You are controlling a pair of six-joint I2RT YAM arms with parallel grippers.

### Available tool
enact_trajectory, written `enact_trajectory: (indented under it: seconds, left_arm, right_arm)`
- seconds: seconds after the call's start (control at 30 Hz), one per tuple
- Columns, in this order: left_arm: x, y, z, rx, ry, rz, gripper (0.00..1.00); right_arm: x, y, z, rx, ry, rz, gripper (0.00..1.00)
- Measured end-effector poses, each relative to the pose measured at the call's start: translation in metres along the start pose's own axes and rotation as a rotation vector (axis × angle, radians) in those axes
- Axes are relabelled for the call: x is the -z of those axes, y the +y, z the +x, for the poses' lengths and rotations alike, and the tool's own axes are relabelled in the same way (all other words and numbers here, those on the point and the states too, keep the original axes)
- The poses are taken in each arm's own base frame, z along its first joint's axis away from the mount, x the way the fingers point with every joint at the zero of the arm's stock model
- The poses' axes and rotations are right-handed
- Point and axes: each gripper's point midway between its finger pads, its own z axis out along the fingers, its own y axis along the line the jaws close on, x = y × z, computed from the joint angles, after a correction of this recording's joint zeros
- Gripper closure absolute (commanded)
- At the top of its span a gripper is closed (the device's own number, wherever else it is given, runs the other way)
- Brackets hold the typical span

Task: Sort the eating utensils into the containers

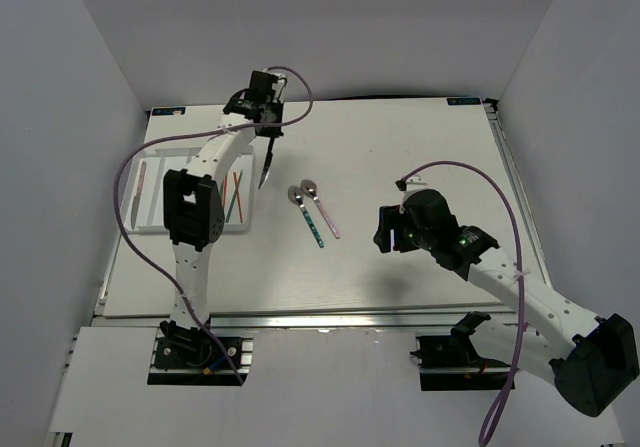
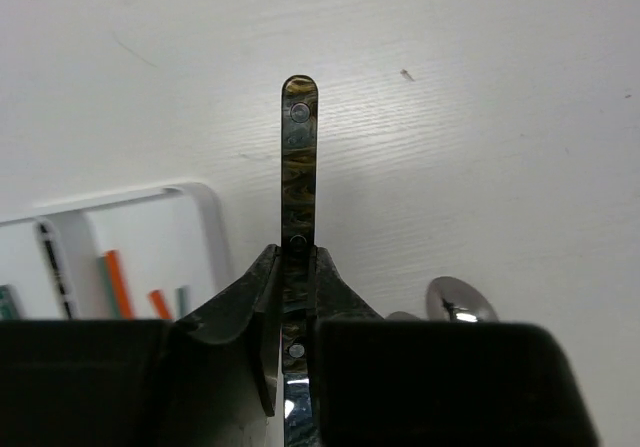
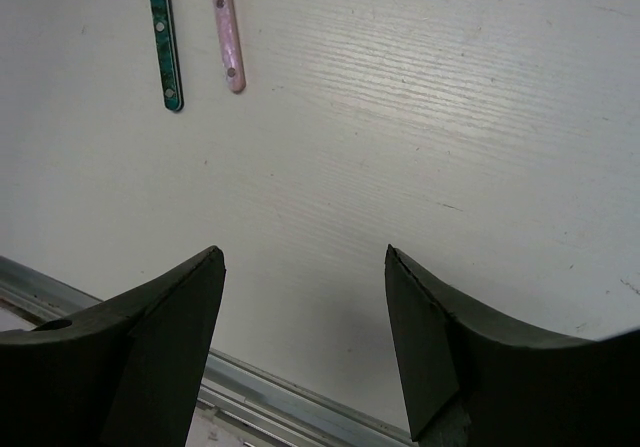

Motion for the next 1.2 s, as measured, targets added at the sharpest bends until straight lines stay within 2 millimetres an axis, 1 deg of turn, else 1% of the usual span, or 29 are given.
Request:
enact_trajectory:
  seconds: [0.07, 0.13, 0.2, 0.23, 0.27, 0.33, 0.5, 0.57, 0.6, 0.67, 0.73, 0.8, 0.93, 1.0, 1.1, 1.2]
  left_arm:
    - [0.018, 0.013, -0.014, -0.041, -0.037, -0.030, 1.00]
    - [0.033, 0.033, -0.025, -0.078, -0.067, -0.075, 1.00]
    - [0.046, 0.059, -0.028, -0.111, -0.080, -0.141, 1.00]
    - [0.053, 0.077, -0.027, -0.131, -0.089, -0.182, 1.00]
    - [0.059, 0.093, -0.023, -0.148, -0.087, -0.216, 1.00]
    - [0.072, 0.128, -0.008, -0.176, -0.066, -0.291, 1.00]
    - [0.100, 0.215, 0.025, -0.192, -0.047, -0.519, 1.00]
    - [0.109, 0.240, 0.035, -0.218, -0.051, -0.617, 1.00]
    - [0.113, 0.248, 0.043, -0.239, -0.048, -0.656, 1.00]
    - [0.117, 0.255, 0.054, -0.285, -0.035, -0.708, 1.00]
    - [0.117, 0.264, 0.058, -0.312, -0.040, -0.739, 1.00]
    - [0.118, 0.276, 0.059, -0.322, -0.057, -0.765, 1.00]
    - [0.127, 0.306, 0.058, -0.341, -0.085, -0.833, 1.00]
    - [0.132, 0.319, 0.054, -0.348, -0.099, -0.867, 1.00]
    - [0.135, 0.325, 0.046, -0.361, -0.127, -0.893, 1.00]
    - [0.129, 0.328, 0.045, -0.379, -0.142, -0.903, 1.00]
  right_arm:
    - [0.001, 0.001, -0.001, 0.003, -0.006, -0.004, 0.30]
    - [0.002, 0.001, -0.001, 0.007, -0.007, -0.006, 0.30]
    - [0.002, 0.002, -0.001, 0.009, -0.004, -0.014, 0.30]
    - [0.002, 0.003, -0.001, 0.010, -0.002, -0.020, 0.30]
    - [0.002, 0.005, 0.000, 0.011, 0.001, -0.029, 0.30]
    - [0.003, 0.008, 0.000, 0.011, 0.003, -0.047, 0.30]
    - [0.008, 0.017, 0.000, 0.015, 0.002, -0.100, 0.31]
    - [0.010, 0.021, 0.000, 0.018, 0.003, -0.126, 0.32]
    - [0.010, 0.024, 0.000, 0.019, 0.004, -0.139, 0.32]
    - [0.012, 0.028, 0.000, 0.020, 0.007, -0.164, 0.33]
    - [0.012, 0.032, 0.002, 0.021, 0.016, -0.186, 0.33]
    - [0.013, 0.035, 0.003, 0.021, 0.022, -0.205, 0.33]
    - [0.013, 0.040, 0.006, 0.022, 0.041, -0.234, 0.33]
    - [0.010, 0.041, 0.009, 0.021, 0.055, -0.241, 0.33]
    - [0.005, 0.042, 0.014, 0.020, 0.086, -0.247, 0.33]
    - [0.000, 0.042, 0.018, 0.019, 0.112, -0.246, 0.33]
